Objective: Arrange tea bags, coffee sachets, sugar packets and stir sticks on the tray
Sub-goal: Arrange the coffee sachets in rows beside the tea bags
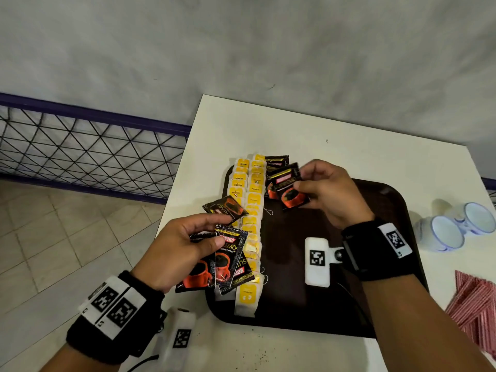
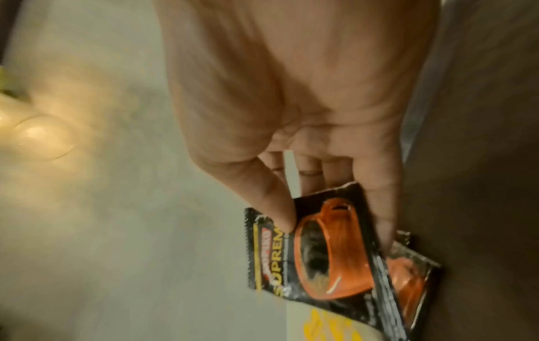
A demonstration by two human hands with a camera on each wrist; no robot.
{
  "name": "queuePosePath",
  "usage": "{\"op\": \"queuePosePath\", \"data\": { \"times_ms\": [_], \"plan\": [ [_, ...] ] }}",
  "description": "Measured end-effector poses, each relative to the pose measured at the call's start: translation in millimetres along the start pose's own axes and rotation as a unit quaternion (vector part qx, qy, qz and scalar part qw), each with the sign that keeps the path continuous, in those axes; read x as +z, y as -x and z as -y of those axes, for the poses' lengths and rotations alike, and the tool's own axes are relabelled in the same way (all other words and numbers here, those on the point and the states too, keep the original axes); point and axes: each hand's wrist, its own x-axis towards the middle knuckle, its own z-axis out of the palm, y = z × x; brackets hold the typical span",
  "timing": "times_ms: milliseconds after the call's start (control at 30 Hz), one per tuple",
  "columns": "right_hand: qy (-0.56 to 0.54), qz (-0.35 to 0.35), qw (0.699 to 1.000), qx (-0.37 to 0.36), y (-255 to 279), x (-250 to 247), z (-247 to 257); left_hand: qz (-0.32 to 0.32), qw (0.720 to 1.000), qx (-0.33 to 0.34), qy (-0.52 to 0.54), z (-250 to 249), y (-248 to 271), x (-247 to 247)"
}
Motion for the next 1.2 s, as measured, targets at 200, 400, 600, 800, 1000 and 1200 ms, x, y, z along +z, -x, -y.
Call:
{"op": "queuePosePath", "data": {
  "times_ms": [200, 400, 600, 800, 1000, 1200],
  "plan": [
    [-0.076, -0.083, 0.988, 0.103, -7.0, -20.1, -18.0, -0.002, 1.000, -0.012, -0.010, 3.4, 0.6, 0.2],
    [0.010, -0.090, 0.986, 0.137, -13.6, -18.3, -31.6, -0.006, 1.000, -0.016, -0.026, 1.5, 3.9, -1.2],
    [-0.003, -0.058, 0.987, 0.148, -20.0, -7.6, -28.8, -0.007, 0.999, -0.017, -0.035, -1.0, 6.1, -1.4],
    [0.020, -0.045, 0.987, 0.156, -25.5, 0.0, -28.5, -0.006, 0.999, -0.019, -0.027, -0.6, 6.6, -0.7],
    [0.080, -0.052, 0.984, 0.148, -28.7, 5.4, -28.8, -0.008, 0.999, -0.021, -0.022, 1.1, 7.0, -1.8],
    [0.142, -0.082, 0.978, 0.127, -30.7, 11.5, -32.0, -0.007, 1.000, -0.020, -0.017, 0.5, 6.5, -1.4]
  ]
}}
